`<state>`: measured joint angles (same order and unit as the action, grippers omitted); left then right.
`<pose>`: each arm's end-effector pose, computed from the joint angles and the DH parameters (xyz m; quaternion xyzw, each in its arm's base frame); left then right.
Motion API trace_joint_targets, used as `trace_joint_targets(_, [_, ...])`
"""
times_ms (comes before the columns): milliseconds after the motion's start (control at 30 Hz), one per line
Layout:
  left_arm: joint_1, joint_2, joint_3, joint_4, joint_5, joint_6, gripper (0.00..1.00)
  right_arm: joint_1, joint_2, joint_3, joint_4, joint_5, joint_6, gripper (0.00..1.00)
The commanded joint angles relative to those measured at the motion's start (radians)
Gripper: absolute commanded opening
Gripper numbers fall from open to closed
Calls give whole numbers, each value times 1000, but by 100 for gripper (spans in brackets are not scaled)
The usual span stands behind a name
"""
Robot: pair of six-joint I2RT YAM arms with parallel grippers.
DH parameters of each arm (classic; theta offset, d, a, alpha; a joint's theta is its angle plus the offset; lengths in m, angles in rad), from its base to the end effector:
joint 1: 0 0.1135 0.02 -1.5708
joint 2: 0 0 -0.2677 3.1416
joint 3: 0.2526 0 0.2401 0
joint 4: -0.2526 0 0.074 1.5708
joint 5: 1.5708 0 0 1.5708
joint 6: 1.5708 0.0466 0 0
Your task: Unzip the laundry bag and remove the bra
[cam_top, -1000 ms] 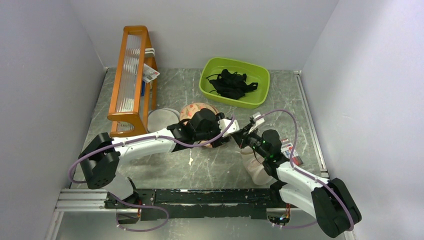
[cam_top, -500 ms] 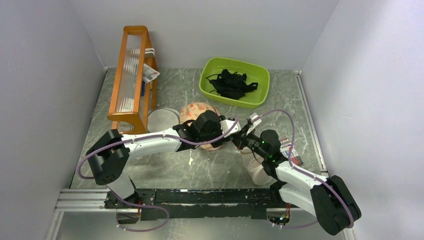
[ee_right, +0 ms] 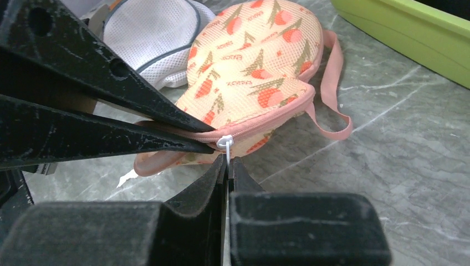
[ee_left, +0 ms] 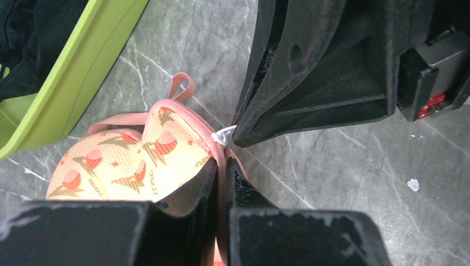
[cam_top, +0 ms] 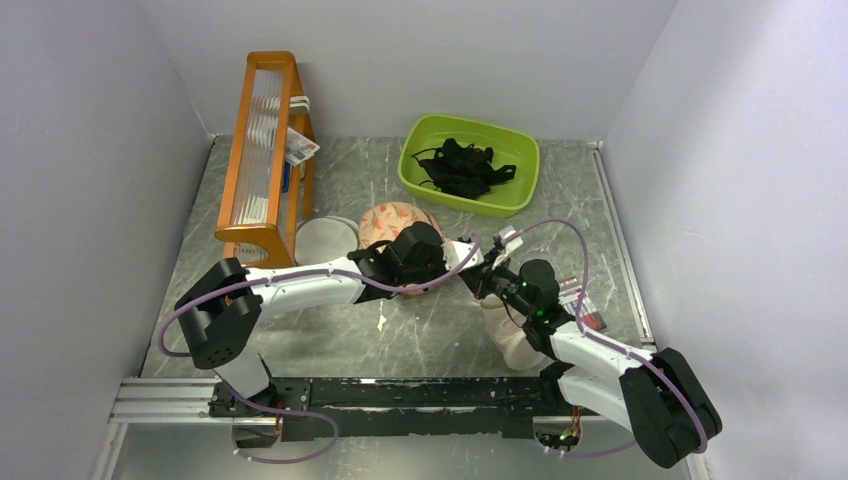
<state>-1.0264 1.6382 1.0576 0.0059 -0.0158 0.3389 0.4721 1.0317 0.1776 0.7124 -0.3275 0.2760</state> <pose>0.1905 -0.3132 0.2377 0.5513 0.6840 -0.1545 0.4521 0.1691 0.1032 0.1907 -0.1793 0.7312 0.3509 0.5568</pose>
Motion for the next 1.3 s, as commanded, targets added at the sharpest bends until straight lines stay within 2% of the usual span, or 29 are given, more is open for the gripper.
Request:
trace_joint_targets(0, [-2,-43,26,-13,-26,40,13,5,-6,22,-26,94,-9,0])
trace_joint_targets(100, [-2,-54,28,-26,-11,48,7,5,-13,23,-55,165,-4,0])
trace_joint_targets(267, [-9,-84,26,-43,-10,54,7,4,-5,36,-106,279,24,0])
trace_joint_targets(433, [-27,-143,-14,-32,20,86,7,-2,73,88,-158,349,50,0])
trace_joint_targets(567, [-34,-162,-62,21,-28,89,7,-11,117,99,-157,343,57,0])
trace_joint_targets(667, [-35,-132,-46,4,-74,88,11,-11,92,87,-122,252,19,0])
trace_joint_targets(733, [-35,-123,-29,-18,-72,86,24,-11,64,49,-48,166,-2,0])
trace_joint_targets(833, [-35,-134,-30,-29,-10,86,57,-8,34,37,-22,98,-14,0])
trace_joint_targets(900, [-35,-154,-43,-23,46,77,70,-6,27,29,-4,69,-17,0])
trace_joint_targets(1000, [-35,-169,-58,9,96,56,77,-6,32,21,22,33,-12,0])
trace_joint_targets(1133, [-35,-148,-34,-20,111,51,76,7,37,17,49,-20,-12,0])
trace_joint_targets(1267, [-34,-99,-9,-26,21,37,74,9,49,20,66,-38,-11,0])
